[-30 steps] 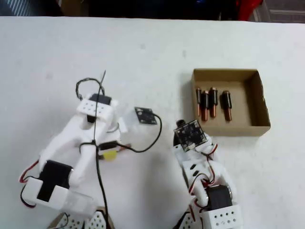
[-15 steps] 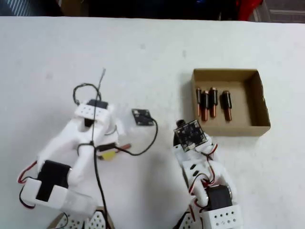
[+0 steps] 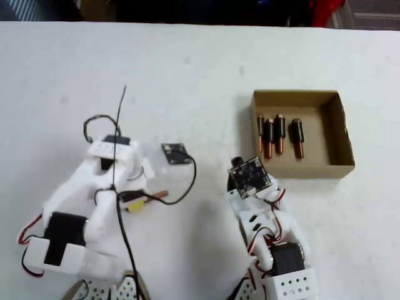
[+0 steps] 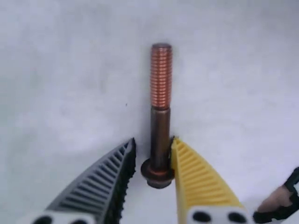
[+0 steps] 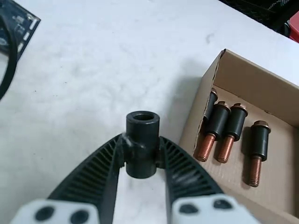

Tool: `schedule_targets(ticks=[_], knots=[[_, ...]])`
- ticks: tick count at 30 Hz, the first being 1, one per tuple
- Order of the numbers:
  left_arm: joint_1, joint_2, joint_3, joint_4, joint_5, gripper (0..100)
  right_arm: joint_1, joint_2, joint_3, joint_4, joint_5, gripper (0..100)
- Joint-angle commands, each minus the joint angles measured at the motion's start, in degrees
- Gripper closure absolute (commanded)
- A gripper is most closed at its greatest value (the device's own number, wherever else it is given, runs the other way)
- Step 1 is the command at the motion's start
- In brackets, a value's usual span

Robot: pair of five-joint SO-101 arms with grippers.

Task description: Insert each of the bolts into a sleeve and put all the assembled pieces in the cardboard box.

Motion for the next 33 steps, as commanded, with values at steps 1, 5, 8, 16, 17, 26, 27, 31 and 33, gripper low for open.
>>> schedule_targets(ticks=[1, 5, 8, 16, 17, 26, 27, 31, 33], knots=[[-0.40, -0.04, 0.18, -2.46, -0.62, 93, 0.66, -0.66, -0.53, -1.45, 0.09, 98.2], [-0.48, -0.13, 0.18, -2.46, -0.26, 96, 0.66, -0.66, -0.53, -1.45, 0.09, 98.2], [-0.48, -0.13, 0.18, -2.46, -0.18, 97, 0.66, -0.66, -0.53, -1.45, 0.09, 98.2], [-1.63, -1.01, -1.93, -0.97, -0.18, 98, 0.66, -0.66, -0.53, -1.45, 0.09, 98.1], [-2.33, -1.45, -3.25, 0.79, -0.18, 98, 0.66, -0.66, -0.53, -1.45, 0.09, 98.1], [-2.15, -6.46, -18.99, 14.68, -1.14, 98, 0.66, -0.66, -0.53, -1.45, 0.09, 98.1], [-2.15, -6.46, -20.48, 14.95, -2.90, 98, 0.66, -0.66, -0.53, -1.45, 0.09, 98.1], [-2.15, -6.46, -23.47, 14.59, -18.20, 98, 0.66, -0.66, -0.53, -1.45, 0.09, 98.1], [-2.15, -6.46, -23.56, 14.51, -27.25, 98, 0.66, -0.66, -0.53, -1.45, 0.09, 98.1]])
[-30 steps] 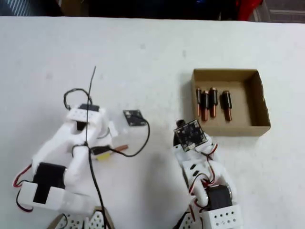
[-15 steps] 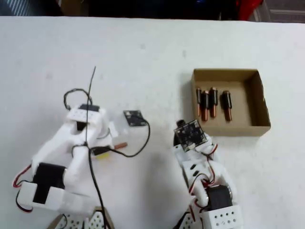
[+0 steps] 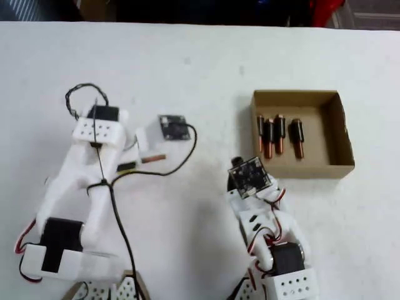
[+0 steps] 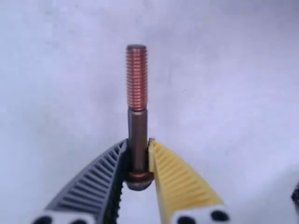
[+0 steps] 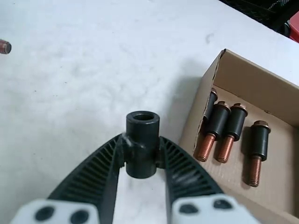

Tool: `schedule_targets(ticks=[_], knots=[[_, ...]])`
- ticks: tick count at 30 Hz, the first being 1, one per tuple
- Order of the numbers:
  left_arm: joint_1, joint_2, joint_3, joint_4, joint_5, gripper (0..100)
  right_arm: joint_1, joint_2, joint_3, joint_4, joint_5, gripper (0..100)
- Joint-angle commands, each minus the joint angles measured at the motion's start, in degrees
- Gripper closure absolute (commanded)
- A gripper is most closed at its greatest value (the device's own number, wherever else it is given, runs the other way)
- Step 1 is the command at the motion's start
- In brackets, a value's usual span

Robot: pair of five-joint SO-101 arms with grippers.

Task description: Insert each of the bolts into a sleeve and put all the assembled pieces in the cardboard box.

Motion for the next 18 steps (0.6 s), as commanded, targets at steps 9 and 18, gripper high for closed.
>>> schedule_targets(ticks=[9, 18], knots=[[-0.22, 6.90, -3.60, -0.44, -32.44, 98, 0.57, -0.66, -0.53, -1.45, 0.09, 98.1], [-0.57, 17.54, -10.02, -6.15, -29.89, 98, 0.57, -0.66, -0.53, -1.45, 0.09, 98.1]])
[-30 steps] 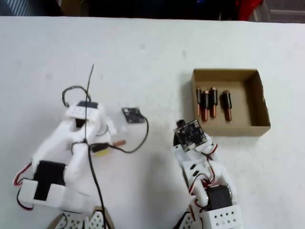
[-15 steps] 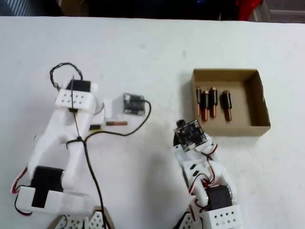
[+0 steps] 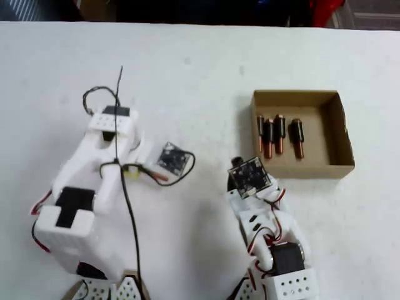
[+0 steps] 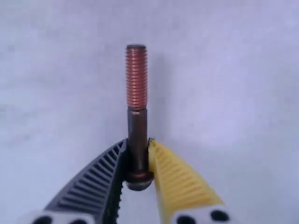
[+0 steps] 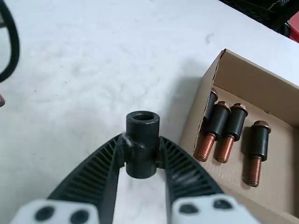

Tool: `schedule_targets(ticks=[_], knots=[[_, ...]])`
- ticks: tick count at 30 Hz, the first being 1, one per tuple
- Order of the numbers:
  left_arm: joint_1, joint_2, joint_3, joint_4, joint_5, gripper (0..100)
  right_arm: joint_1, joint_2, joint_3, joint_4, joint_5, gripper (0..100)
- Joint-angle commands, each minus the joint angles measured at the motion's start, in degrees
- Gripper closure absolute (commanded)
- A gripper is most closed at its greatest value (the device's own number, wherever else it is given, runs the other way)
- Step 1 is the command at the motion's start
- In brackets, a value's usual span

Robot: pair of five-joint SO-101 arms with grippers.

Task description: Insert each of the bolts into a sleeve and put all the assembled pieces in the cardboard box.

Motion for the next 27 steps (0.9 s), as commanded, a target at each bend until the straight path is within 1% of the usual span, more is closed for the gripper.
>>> schedule_targets(ticks=[1, 6, 9, 12, 22, 26, 27], knots=[[-0.57, 1.01, -6.86, 2.11, 2.81, 98, 0.66, -0.66, -0.53, -1.45, 0.09, 98.1], [-0.57, 6.02, -12.40, 2.99, 4.66, 97, 0.66, -0.66, -0.53, -1.45, 0.09, 98.1], [-0.57, 9.71, -14.51, 3.08, 5.10, 92, 0.66, -0.66, -0.53, -1.45, 0.09, 98.1], [-0.57, 11.47, -16.00, 3.78, 7.03, 88, 0.66, -0.66, -0.53, -1.45, 0.09, 98.1], [-0.57, 11.82, -20.66, 11.43, 6.95, 88, 0.66, -0.66, -0.53, -1.45, 0.18, 98.1], [-0.13, 11.56, -20.84, 11.16, 6.95, 88, 0.66, -0.66, -0.53, -1.45, 6.42, 98.1], [-0.13, 11.56, -20.84, 11.08, 6.95, 88, 0.57, -0.66, -0.53, -1.45, 6.95, 98.1]])
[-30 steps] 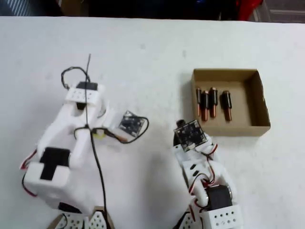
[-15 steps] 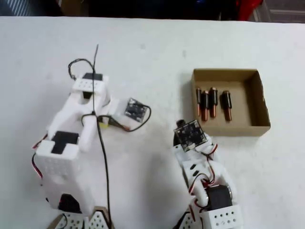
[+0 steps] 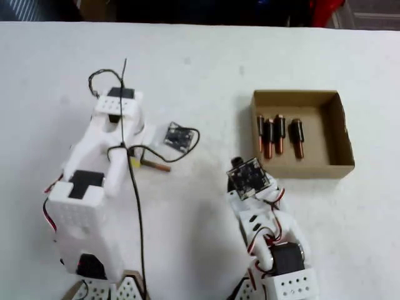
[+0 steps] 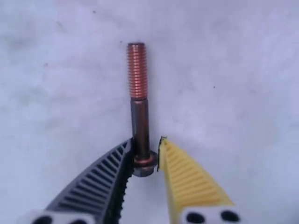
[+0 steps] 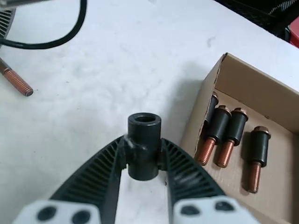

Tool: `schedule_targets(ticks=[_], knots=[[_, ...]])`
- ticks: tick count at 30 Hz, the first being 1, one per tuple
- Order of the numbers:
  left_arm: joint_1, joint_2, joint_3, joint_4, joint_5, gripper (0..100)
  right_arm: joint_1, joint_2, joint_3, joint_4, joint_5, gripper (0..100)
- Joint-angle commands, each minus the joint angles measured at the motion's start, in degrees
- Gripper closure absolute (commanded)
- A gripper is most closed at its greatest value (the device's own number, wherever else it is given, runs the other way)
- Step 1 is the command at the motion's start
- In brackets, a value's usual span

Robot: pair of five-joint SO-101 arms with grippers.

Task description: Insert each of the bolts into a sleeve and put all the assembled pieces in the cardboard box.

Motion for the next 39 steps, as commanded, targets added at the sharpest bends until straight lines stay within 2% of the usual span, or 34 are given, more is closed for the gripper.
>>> schedule_targets(ticks=[1, 9, 15, 20, 22, 28, 31, 34, 39], knots=[[-0.22, -0.75, -2.64, 0.88, 0.62, 88, 0.48, -0.66, -0.53, -1.45, 2.90, 98.1], [-0.31, -0.84, -8.00, 1.93, 1.49, 88, 0.22, -0.66, -0.44, -1.27, 2.64, 98.1], [-0.13, -0.84, -15.47, 7.47, 9.49, 88, 0.22, -0.66, -0.44, -1.27, 2.64, 98.1], [0.13, -0.84, -22.86, 18.11, 22.77, 88, 0.22, -0.66, -0.44, -1.36, 2.64, 98.1], [0.92, -0.84, -24.62, 20.40, 30.15, 88, 0.22, -0.66, -0.09, -1.45, 2.64, 98.1], [3.82, -0.92, -25.23, 20.40, 63.21, 88, 0.22, -0.66, 0.44, -2.42, 2.73, 98.1], [5.14, -0.92, -25.23, 20.40, 75.34, 88, 0.22, -0.66, 0.44, -2.42, 2.64, 98.1], [6.37, -3.03, -25.14, 20.40, 81.23, 88, 0.31, -0.66, 0.44, -2.42, 2.64, 98.1], [7.25, -13.49, -24.62, 20.57, 83.08, 88, 0.22, -0.66, 0.44, -2.42, 2.73, 98.1]])
